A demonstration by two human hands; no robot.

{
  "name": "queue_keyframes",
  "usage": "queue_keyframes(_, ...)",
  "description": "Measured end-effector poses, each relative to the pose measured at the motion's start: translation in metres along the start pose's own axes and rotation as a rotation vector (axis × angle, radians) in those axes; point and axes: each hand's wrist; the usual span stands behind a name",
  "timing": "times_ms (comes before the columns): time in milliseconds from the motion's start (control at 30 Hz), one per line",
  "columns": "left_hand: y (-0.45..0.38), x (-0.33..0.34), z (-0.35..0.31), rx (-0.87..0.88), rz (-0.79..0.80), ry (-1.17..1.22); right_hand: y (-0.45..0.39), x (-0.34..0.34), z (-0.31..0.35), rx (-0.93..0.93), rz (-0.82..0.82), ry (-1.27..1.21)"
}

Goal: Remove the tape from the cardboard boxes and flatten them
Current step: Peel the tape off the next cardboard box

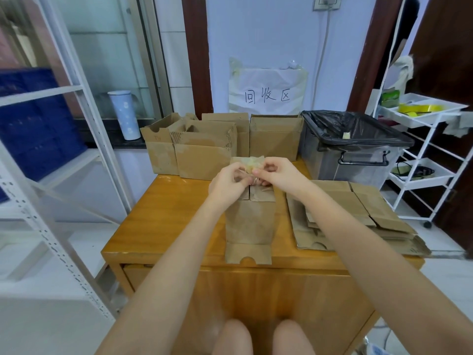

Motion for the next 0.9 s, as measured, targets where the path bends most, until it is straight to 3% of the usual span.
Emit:
queue_keyframes(200, 0.005, 0.0, -0.008, -0.05, -0.02, 0.005, 0.006, -0.016, 0.0, 0.039, 0.224, -0.103)
queue_keyframes(333, 0.006, -0.002, -0.007, -0.031, -0.017, 0.013, 0.004, -0.012, 0.004, 0.179, 0.102, -0.309)
queue_keyframes(400, 0.006, -0.002, -0.007, -0.025, -0.012, 0.018, 0.005, -0.008, 0.001, 0.148, 0.068, -0.202)
queue_keyframes(500, 0.008, -0.002, -0.007, -0.022, -0.011, 0.046, 0.01, -0.008, 0.002, 0.004, 0.141, 0.0)
queue_keyframes(667, 0.006, -0.002, -0.003, -0.004, -0.016, 0.037, 0.007, -0.005, 0.009, -0.08, 0.228, 0.18)
queue_keyframes(900, 0.009, -0.006, -0.003, 0.073, 0.095, 0.146, 0.002, -0.001, 0.009, -0.078, 0.14, 0.247)
Point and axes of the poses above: each hand's wrist, its own y-axis away from the middle knuckle, its own x-axis out of the palm, z = x × y, and after that the axes turned 13 degrees about -x, right-handed
